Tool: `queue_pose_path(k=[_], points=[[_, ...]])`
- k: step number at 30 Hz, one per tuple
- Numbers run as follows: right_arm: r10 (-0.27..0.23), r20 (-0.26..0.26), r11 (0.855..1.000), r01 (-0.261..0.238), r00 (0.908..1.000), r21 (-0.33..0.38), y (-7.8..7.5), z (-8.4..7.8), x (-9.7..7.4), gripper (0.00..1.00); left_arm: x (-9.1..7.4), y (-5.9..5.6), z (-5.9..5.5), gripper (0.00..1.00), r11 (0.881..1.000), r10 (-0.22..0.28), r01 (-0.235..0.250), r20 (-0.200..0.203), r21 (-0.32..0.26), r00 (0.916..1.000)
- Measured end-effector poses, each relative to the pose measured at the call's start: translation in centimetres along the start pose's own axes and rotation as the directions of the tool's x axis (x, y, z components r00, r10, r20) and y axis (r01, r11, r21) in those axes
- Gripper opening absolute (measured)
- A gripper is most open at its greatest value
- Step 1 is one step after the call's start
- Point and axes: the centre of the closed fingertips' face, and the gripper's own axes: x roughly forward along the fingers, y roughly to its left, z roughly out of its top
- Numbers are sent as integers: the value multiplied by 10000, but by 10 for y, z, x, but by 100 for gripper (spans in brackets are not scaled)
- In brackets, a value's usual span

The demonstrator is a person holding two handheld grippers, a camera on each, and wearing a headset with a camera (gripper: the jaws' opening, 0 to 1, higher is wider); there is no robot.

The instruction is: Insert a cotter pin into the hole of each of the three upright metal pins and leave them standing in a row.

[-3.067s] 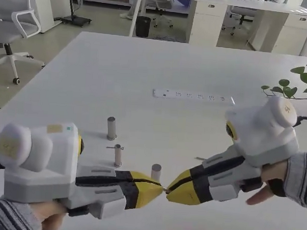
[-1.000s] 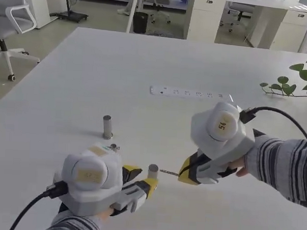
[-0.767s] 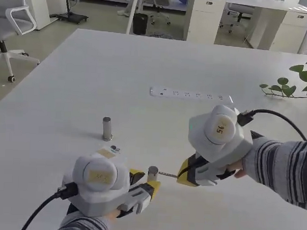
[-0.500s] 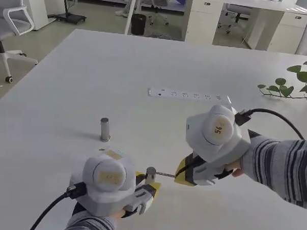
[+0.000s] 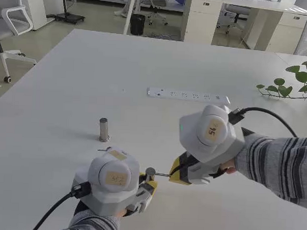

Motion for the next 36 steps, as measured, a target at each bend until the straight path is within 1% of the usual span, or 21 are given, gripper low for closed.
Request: queue_pose_path(k=[2, 5, 10, 18, 22, 27, 28, 33, 36], points=[[50, 10, 10000, -50, 10000, 52, 1, 2, 1, 0, 0, 0, -2, 11, 10000, 13, -13, -32, -95, 10000], [75, 31, 9999, -75, 10000, 129, 1, 3, 2, 0, 0, 0, -3, 11, 9999, 16, -15, 59, -145, 10000], [143, 148, 9988, -150, 9998, 475, 1, 6, 3, 0, 1, 1, -3, 10, 10000, 6, -6, 41, -44, 10000], [194, 269, 9982, -209, 9995, 565, 1, 10, 6, 0, 1, 1, -3, 10, 9998, -45, 45, 26, 169, 10000], [223, 446, 9973, -253, 9988, 682, 2, 13, 8, 0, 2, 1, -3, 10, 9996, -91, 91, 25, 267, 10000], [202, 647, 9973, -247, 9977, 698, 1, 17, 10, 0, 2, 1, -3, 10, 9997, -90, 90, 22, 245, 10000], [195, 740, 9961, -258, 9971, 848, 2, 18, 10, 0, 2, 1, -3, 10, 9997, -88, 88, 22, 235, 10000], [133, 973, 9951, -227, 9952, 959, 1, 20, 9, 0, 2, 0, -3, 10, 9996, -57, 56, 28, 291, 10000], [52, 939, 9946, -149, 9956, 1026, 1, 19, 4, 8, 2, 0, -3, 10, 9995, -48, 47, 32, 311, 10000]])
